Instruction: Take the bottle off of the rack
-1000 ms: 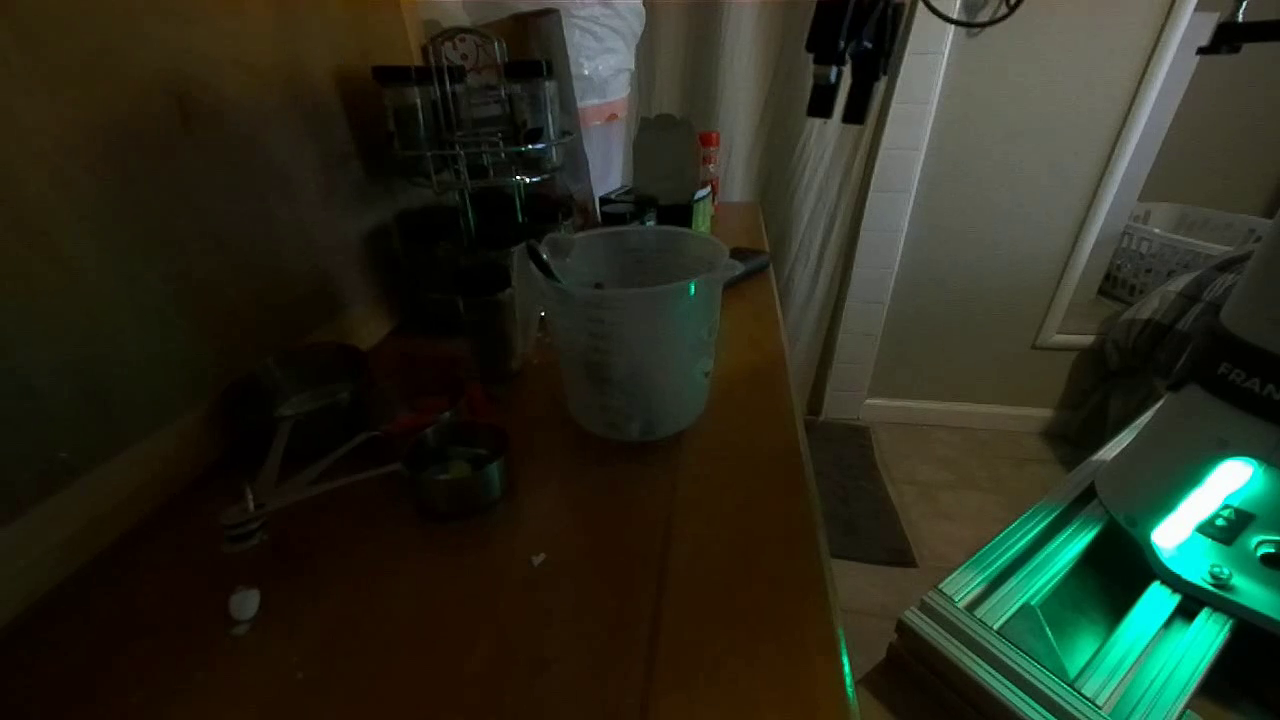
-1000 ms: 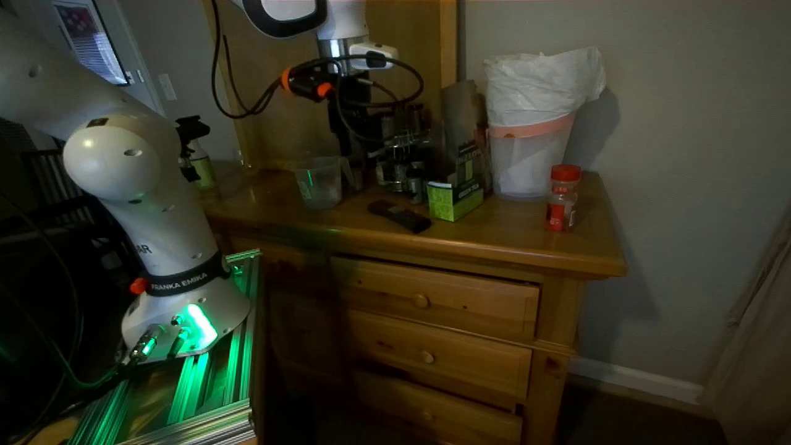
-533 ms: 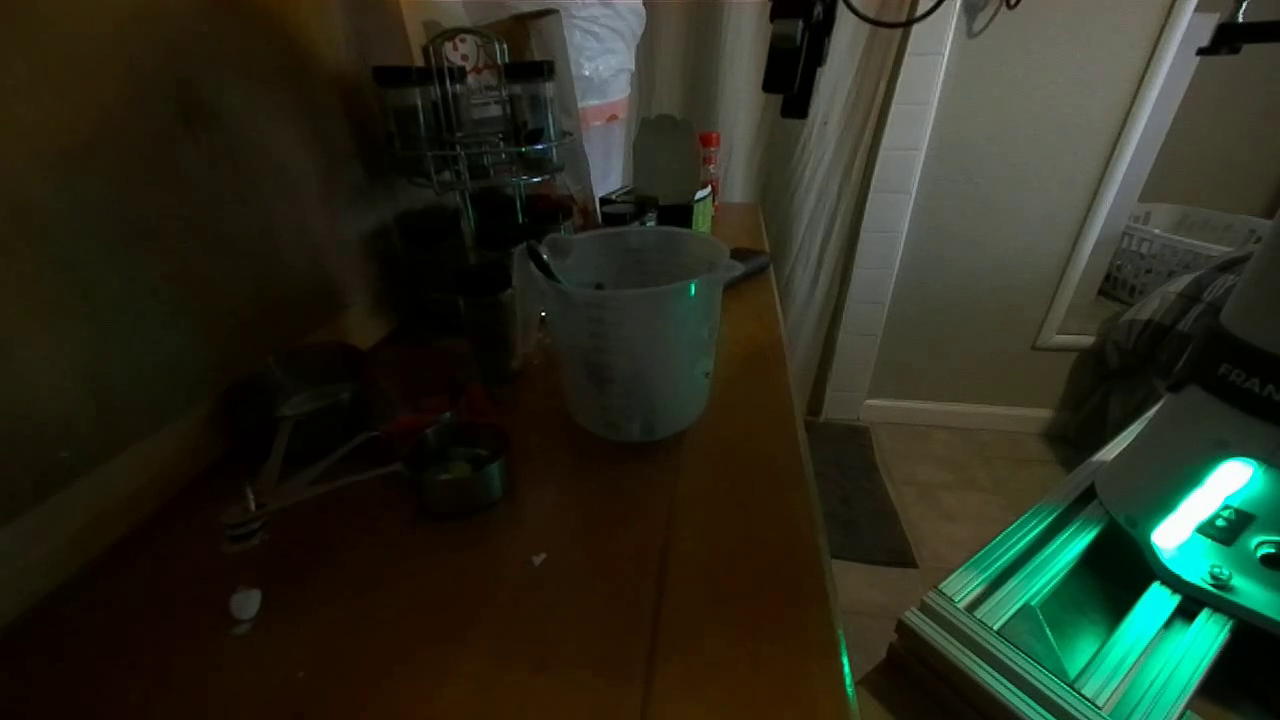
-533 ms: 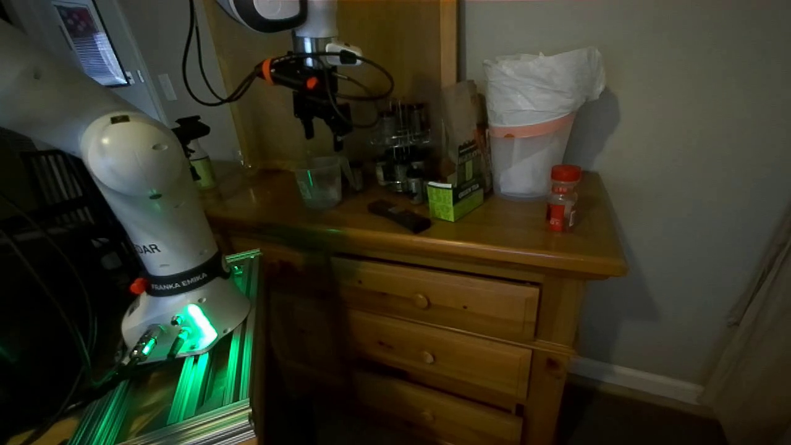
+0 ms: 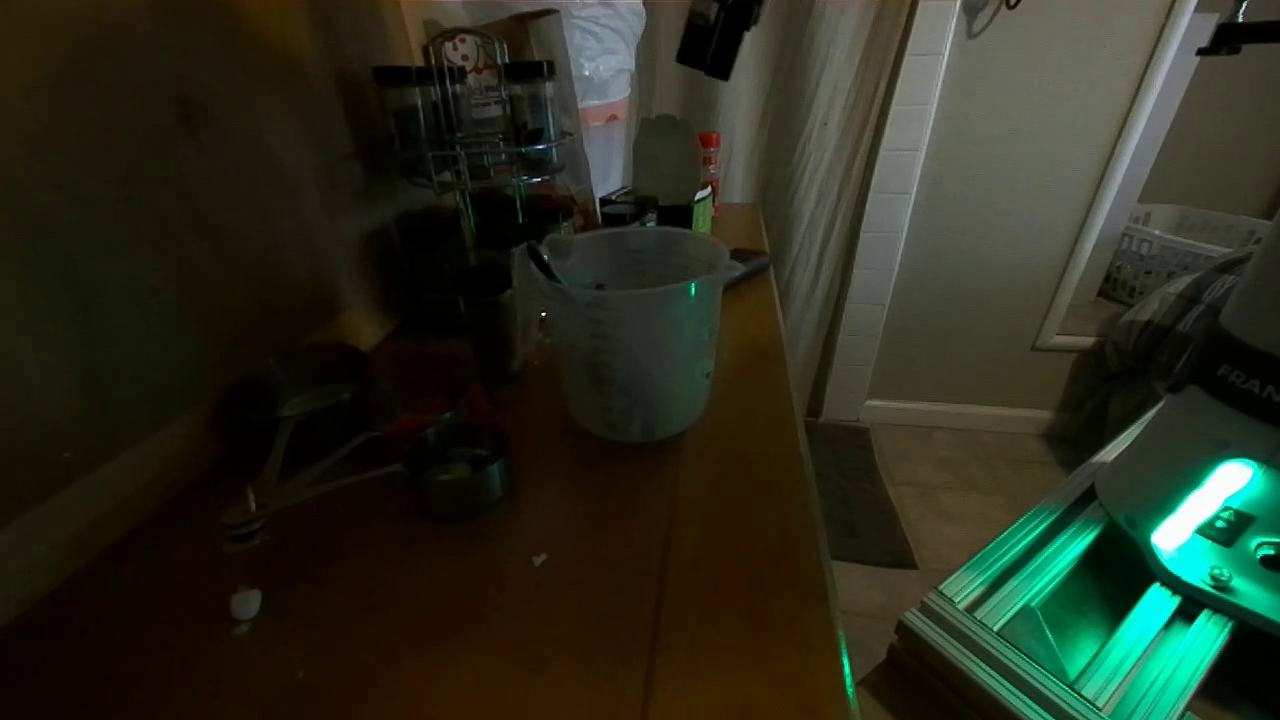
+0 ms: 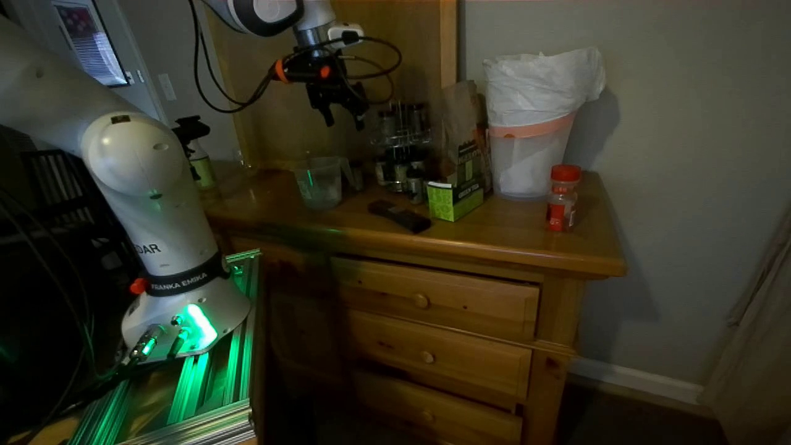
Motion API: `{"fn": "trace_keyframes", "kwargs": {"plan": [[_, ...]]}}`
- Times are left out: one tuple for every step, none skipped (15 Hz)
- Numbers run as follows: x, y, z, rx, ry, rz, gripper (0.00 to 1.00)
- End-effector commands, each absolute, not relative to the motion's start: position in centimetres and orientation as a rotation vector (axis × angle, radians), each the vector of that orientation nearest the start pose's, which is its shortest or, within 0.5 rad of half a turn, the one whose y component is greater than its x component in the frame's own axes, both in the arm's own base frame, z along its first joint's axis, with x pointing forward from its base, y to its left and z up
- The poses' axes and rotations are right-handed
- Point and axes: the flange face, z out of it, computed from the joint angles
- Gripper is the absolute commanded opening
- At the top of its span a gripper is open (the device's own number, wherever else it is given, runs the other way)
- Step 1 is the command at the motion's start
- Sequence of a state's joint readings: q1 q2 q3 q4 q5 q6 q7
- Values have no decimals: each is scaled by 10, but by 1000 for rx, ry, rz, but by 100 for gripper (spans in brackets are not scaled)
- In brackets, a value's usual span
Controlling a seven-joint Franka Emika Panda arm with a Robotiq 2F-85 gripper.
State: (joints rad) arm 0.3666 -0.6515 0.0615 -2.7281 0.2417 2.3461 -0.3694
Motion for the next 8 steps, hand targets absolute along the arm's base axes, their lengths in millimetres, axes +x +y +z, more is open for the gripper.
{"fn": "trace_keyframes", "kwargs": {"plan": [[355, 195, 456, -2759, -1036, -619, 100], [362, 206, 456, -2747, -1059, -660, 100], [367, 214, 456, -2735, -1067, -687, 100], [371, 222, 456, -2719, -1076, -705, 100], [376, 228, 455, -2709, -1086, -723, 100], [382, 232, 453, -2706, -1092, -732, 100], [388, 233, 450, -2707, -1090, -744, 100], [395, 233, 447, -2711, -1083, -758, 100]]}}
